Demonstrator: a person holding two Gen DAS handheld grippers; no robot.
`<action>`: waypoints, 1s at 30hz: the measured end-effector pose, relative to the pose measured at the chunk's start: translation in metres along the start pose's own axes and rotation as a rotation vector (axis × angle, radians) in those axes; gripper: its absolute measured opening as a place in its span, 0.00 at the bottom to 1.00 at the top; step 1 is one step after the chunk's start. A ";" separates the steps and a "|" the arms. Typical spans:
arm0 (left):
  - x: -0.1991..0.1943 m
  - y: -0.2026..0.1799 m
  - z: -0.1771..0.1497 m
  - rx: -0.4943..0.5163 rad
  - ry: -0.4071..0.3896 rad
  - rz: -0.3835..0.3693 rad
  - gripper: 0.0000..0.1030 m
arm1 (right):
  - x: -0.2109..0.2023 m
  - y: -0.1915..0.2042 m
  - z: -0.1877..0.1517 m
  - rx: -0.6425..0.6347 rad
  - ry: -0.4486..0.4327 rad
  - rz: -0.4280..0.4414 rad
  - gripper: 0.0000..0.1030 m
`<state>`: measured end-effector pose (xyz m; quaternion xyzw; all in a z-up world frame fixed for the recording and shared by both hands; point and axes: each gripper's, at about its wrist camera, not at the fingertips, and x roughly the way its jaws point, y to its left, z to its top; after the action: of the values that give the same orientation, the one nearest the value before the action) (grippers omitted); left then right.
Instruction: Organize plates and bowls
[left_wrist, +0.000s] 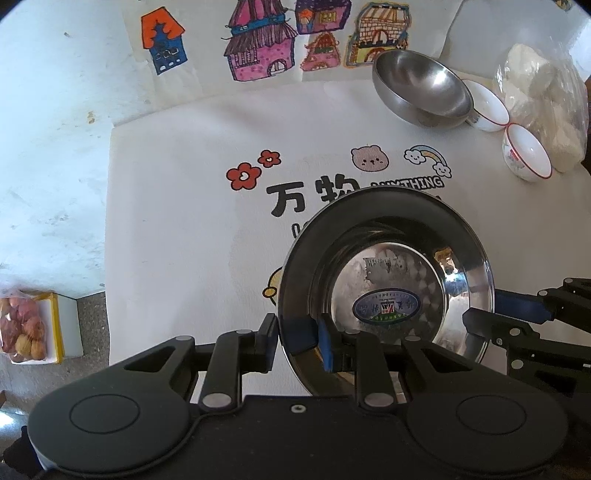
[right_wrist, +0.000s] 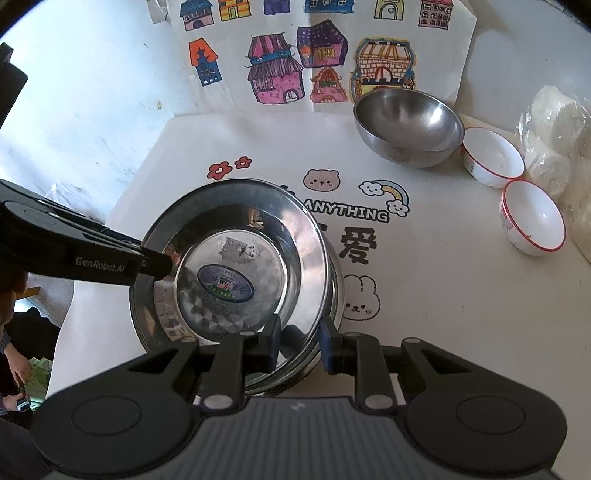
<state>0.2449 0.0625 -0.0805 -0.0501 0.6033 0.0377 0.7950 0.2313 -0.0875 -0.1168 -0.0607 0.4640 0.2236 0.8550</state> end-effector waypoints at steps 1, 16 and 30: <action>0.001 -0.001 0.000 0.004 0.002 0.000 0.24 | 0.000 0.000 0.000 0.002 0.003 -0.001 0.24; 0.005 -0.004 -0.002 0.022 0.019 0.008 0.25 | 0.003 -0.001 -0.002 0.013 0.025 -0.001 0.25; 0.009 -0.006 -0.003 0.011 0.030 0.024 0.27 | 0.006 0.002 -0.002 0.006 0.030 -0.008 0.25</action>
<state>0.2453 0.0561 -0.0901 -0.0392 0.6157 0.0432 0.7858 0.2318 -0.0848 -0.1233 -0.0633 0.4770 0.2179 0.8491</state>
